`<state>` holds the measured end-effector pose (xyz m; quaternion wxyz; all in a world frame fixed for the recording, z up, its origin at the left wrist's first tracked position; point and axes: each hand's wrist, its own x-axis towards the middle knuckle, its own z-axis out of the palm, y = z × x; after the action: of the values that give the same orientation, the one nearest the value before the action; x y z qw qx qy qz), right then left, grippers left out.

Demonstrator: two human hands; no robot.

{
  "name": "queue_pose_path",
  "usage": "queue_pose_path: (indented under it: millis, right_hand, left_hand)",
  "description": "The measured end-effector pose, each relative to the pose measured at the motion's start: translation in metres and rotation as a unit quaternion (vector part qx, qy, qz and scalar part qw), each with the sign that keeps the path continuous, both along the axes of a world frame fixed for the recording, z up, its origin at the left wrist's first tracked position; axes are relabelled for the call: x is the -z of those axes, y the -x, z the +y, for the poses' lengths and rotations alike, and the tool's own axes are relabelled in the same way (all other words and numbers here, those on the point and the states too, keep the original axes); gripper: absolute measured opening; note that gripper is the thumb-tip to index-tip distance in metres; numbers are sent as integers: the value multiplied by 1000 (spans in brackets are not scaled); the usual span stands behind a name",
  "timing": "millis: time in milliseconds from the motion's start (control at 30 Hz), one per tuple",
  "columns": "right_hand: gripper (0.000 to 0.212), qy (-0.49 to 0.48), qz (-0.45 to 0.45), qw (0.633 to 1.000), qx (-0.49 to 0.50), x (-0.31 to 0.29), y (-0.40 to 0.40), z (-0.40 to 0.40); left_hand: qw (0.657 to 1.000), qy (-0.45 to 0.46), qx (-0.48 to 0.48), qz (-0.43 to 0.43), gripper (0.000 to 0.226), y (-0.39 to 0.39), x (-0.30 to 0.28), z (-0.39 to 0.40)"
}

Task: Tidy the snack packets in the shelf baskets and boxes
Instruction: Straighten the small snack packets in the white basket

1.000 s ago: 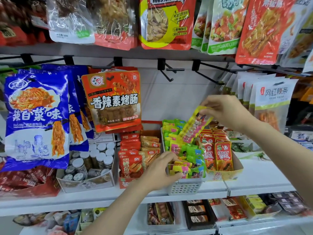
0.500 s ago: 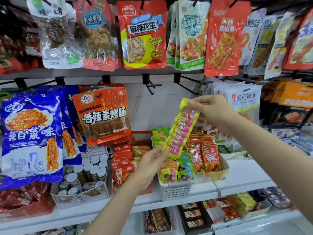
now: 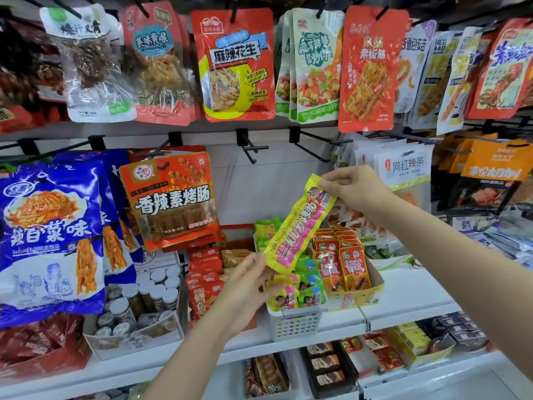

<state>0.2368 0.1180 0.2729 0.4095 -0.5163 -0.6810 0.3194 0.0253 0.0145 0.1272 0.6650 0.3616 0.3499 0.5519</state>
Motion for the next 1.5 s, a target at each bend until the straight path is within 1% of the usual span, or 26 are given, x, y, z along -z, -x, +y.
queue_pose_path:
  millis: [33, 100, 167, 233, 300, 333, 400, 433, 500, 533, 567, 633, 667, 767, 867, 900, 933, 967, 1033, 1100, 1133, 1233, 1333, 1400, 1433, 1500]
  right_hand:
    - [11, 6, 17, 1000, -23, -1, 1, -1]
    - [7, 15, 57, 995, -81, -2, 5, -4]
    - [6, 2, 76, 989, -129, -1, 9, -7]
    - [8, -14, 84, 985, -150, 0, 11, -7]
    - [7, -23, 78, 986, -146, 1, 10, -7]
    - [8, -25, 62, 988, -136, 1, 10, -7]
    - [19, 8, 49, 990, -135, 3, 9, -7]
    - [25, 51, 70, 985, -150, 5, 9, -8]
    - [32, 122, 113, 970, -174, 7, 7, -11]
    - [32, 121, 106, 971, -176, 9, 6, -11]
    - [32, 99, 85, 977, -166, 11, 5, -12]
    - [38, 45, 49, 989, -134, 14, 5, -11]
    - [40, 37, 51, 991, -121, 14, 5, -11]
    - [41, 43, 71, 990, -113, 15, 6, -9]
    - [41, 45, 82, 989, -117, 15, 5, -8]
    - [41, 44, 87, 988, -118, 15, 5, -7]
    - [41, 43, 91, 988, -118, 15, 4, -7]
    - [41, 43, 94, 987, -119, 16, 3, -6]
    - [39, 50, 102, 985, -126, 17, 1, -3]
    - [36, 57, 115, 982, -140, 18, -1, 0]
    - [35, 59, 124, 979, -149, 19, -1, 2]
    - [35, 57, 153, 971, -172, 23, 0, 10]
    - [35, 50, 192, 963, -184, 28, 3, 16]
    - [34, 51, 226, 954, -189, 33, 7, 20]
    - [33, 60, 240, 949, -196, 36, 9, 21]
    - [33, 98, 254, 938, -214, 41, 15, 24]
  left_hand:
    - [996, 37, 26, -72, 47, -1, -2, -1]
    - [971, 88, 71, -211, 60, -5, -8, 0]
    - [950, 108, 82, -281, 56, -8, -11, 0]
    - [943, 104, 84, -304, 47, -7, -13, -1]
    - [953, 87, 78, -278, 36, -8, -14, -1]
    - [966, 72, 60, -241, 32, -9, -13, 0]
    - [992, 25, -14, -126, 28, -13, -12, 2]
    - [996, -3, -53, -65, 29, -15, -10, 2]
    - [991, -50, -121, 42, 35, -17, -5, 2]
    - [985, -67, -139, 75, 37, -16, -2, 1]
    - [982, -77, -145, 91, 42, -15, 0, 0]
    - [983, -93, -127, 94, 54, -13, 4, -2]
    - [985, -98, -115, 89, 60, -12, 4, -3]
    - [987, -101, -102, 74, 69, -11, 2, -5]
    - [985, -104, -108, 81, 73, -10, 1, -3]
    - [986, -105, -109, 70, 74, -10, 2, -2]
    - [989, -98, -103, 39, 75, -10, 3, -1]
    - [993, -76, -87, -10, 71, -11, 2, -1]
    - [994, -3, -27, -111, 55, -10, -3, -1]
    - [981, 80, 37, -171, 65, -10, -8, 0]
    - [976, 99, 56, -188, 67, -9, -8, 3]
    - [964, 107, 83, -231, 48, -7, -8, 11]
    - [951, 112, 101, -270, 44, 4, -7, 20]
    - [957, 92, 109, -251, 43, 9, -3, 28]
    - [971, 71, 95, -206, 43, 8, 1, 33]
    - [998, 11, 18, -60, 44, 6, 6, 41]
